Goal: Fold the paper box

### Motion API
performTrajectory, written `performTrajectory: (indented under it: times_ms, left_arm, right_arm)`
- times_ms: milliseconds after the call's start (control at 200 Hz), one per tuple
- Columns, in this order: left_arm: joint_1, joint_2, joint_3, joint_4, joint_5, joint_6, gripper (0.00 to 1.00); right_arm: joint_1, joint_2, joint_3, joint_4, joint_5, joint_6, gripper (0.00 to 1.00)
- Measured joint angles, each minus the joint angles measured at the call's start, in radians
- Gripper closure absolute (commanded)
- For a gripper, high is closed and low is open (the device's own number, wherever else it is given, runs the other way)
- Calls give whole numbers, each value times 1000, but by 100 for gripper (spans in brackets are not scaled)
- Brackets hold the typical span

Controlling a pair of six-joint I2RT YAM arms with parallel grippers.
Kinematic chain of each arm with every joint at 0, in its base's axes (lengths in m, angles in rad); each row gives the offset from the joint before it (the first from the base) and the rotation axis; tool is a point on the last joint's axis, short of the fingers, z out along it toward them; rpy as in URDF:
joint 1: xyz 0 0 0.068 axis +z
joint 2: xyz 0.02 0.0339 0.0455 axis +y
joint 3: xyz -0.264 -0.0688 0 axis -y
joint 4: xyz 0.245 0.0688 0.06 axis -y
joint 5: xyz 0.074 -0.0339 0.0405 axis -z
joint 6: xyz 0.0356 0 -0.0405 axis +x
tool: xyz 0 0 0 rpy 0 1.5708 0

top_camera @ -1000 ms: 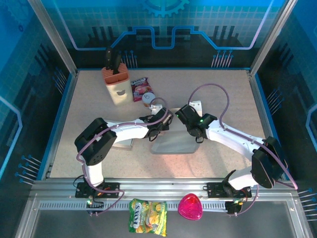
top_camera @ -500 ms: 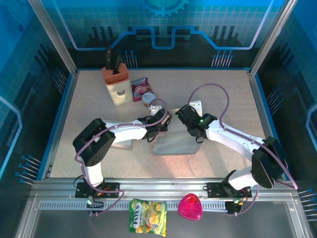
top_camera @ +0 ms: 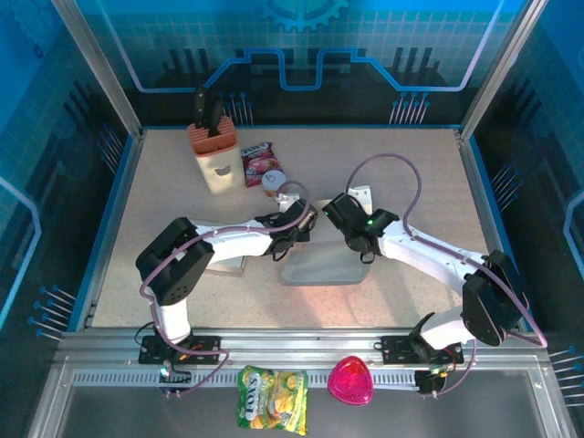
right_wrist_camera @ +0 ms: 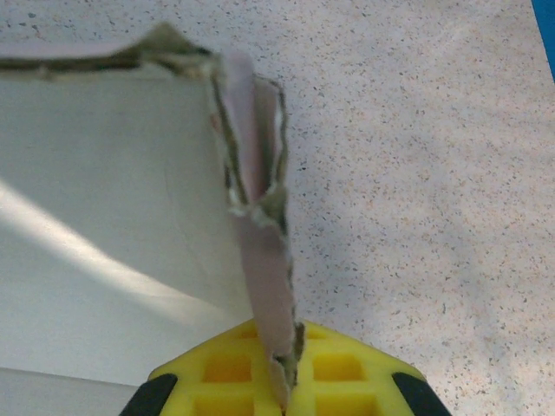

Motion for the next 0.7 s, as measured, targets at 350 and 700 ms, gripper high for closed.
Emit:
performTrajectory:
  times_ms: [350, 700]
  left_arm:
    - [2, -128, -31, -60, 121, 27, 30]
    - [1, -205, -39, -85, 212, 34, 31]
  right_arm:
    - [-8, 7, 0, -29, 21, 30, 100]
    - [-61, 13, 0, -52, -37, 66, 100]
